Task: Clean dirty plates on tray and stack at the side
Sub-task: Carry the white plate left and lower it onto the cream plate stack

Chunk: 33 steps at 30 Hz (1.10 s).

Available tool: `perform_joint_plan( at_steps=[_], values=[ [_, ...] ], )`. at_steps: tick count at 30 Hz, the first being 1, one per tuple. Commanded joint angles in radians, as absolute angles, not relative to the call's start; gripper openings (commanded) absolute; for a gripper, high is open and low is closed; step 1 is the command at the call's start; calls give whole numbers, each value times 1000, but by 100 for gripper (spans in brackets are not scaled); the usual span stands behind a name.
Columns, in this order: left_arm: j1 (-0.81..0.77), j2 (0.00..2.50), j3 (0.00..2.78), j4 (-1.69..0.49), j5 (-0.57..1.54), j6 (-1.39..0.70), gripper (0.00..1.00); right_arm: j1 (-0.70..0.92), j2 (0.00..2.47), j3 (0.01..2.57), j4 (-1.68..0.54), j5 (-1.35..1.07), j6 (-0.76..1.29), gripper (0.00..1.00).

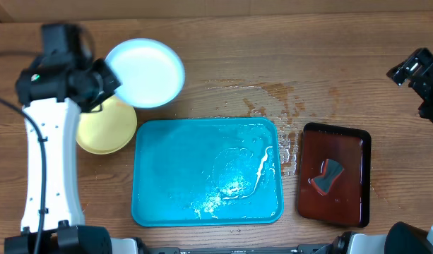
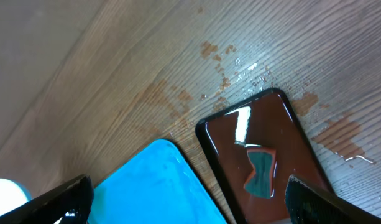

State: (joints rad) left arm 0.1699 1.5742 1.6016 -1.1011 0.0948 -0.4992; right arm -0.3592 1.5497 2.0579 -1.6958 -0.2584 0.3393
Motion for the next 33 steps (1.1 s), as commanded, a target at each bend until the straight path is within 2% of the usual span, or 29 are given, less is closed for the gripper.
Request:
perform_joint_plan(
  at_steps=[1, 6, 16, 20, 33],
  values=[
    [293, 1518, 1435, -1032, 284, -513, 4, -361, 1548, 2046, -1693, -264, 327, 100],
    [460, 1470, 1171, -886, 375, -478, 4, -361, 1548, 2046, -1693, -264, 324, 100],
    [662, 1468, 961, -706, 375, -577, 4, -360, 1548, 2045, -1694, -265, 313, 100],
    [767, 1468, 870, -606, 393, -556, 4, -360, 1548, 2045, -1693, -265, 313, 100],
    [756, 1546, 844, -506, 385, -532, 5, -360, 1548, 2045, -1693, -264, 313, 100]
  ],
)
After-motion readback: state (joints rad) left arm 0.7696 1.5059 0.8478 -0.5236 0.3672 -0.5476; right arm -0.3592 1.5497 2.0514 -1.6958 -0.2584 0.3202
